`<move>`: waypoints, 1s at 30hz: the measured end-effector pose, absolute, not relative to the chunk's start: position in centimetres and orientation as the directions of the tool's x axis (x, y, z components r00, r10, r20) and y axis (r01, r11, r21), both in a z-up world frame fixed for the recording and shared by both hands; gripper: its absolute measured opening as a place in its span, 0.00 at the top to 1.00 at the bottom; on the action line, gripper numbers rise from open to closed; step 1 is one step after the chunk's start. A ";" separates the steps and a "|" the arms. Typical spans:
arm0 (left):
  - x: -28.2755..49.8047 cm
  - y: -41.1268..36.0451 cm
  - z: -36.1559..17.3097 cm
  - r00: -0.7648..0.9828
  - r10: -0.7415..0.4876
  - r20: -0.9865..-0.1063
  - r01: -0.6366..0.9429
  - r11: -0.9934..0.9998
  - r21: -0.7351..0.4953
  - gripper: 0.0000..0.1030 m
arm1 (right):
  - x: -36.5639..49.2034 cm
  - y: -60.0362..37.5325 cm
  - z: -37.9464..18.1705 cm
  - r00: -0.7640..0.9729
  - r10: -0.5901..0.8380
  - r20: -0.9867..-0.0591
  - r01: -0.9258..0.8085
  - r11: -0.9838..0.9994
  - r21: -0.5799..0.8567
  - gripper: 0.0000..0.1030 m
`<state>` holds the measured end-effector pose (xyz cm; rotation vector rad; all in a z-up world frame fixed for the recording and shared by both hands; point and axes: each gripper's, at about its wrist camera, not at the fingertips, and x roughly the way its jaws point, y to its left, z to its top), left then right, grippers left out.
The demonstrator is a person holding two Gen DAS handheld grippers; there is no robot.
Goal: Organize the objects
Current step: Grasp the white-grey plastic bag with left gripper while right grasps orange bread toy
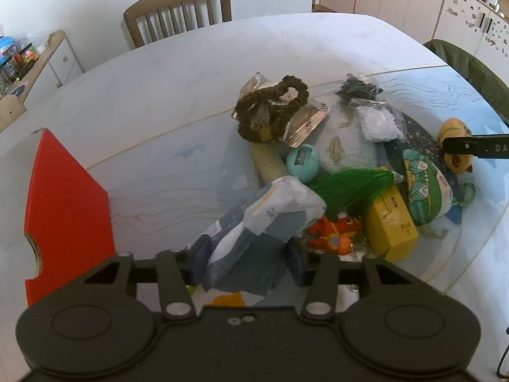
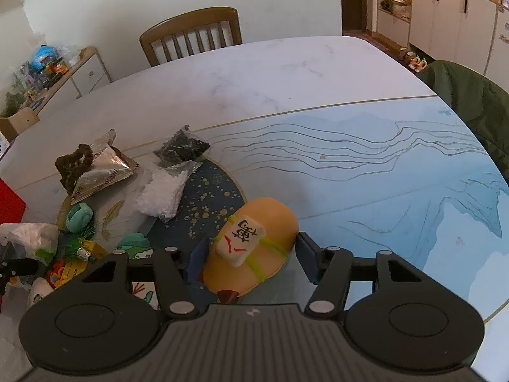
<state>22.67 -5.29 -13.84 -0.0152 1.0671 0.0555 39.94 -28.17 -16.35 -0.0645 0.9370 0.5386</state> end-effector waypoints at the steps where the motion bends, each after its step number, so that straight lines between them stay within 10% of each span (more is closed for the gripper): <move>1: 22.7 -5.4 -13.7 0.483 0.040 -0.875 -0.049 0.999 0.019 0.61 | 39.9 -28.2 -16.3 0.470 0.416 -0.779 -0.469 0.865 0.179 0.44; 6: 22.5 -5.8 -13.1 0.496 0.056 -0.866 -0.052 0.998 0.034 0.74 | 39.6 -28.3 -15.6 0.478 0.432 -0.764 -0.488 0.855 0.178 0.45; 30: 19.4 -2.6 -5.0 0.560 0.055 -0.826 -0.175 0.983 -0.054 0.75 | 32.3 -24.3 -6.2 0.451 0.596 -0.664 -0.700 0.698 0.151 0.46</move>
